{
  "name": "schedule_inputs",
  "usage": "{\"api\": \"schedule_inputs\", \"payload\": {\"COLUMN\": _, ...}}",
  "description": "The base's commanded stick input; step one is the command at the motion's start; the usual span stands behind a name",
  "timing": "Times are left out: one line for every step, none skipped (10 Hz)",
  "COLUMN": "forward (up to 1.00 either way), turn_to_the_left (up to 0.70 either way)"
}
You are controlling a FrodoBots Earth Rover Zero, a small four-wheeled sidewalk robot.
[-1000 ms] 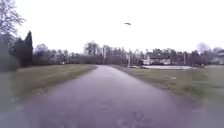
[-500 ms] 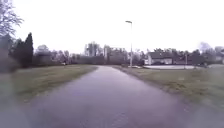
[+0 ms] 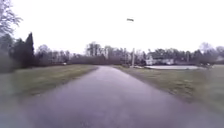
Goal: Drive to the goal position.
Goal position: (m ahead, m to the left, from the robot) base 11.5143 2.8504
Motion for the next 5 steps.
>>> {"api": "schedule_inputs", "payload": {"forward": 1.0, "turn_to_the_left": 0.0}}
{"api": "schedule_inputs", "payload": {"forward": 1.0, "turn_to_the_left": 0.0}}
{"api": "schedule_inputs", "payload": {"forward": 1.0, "turn_to_the_left": 0.0}}
{"api": "schedule_inputs", "payload": {"forward": 1.0, "turn_to_the_left": 0.0}}
{"api": "schedule_inputs", "payload": {"forward": 1.0, "turn_to_the_left": 0.0}}
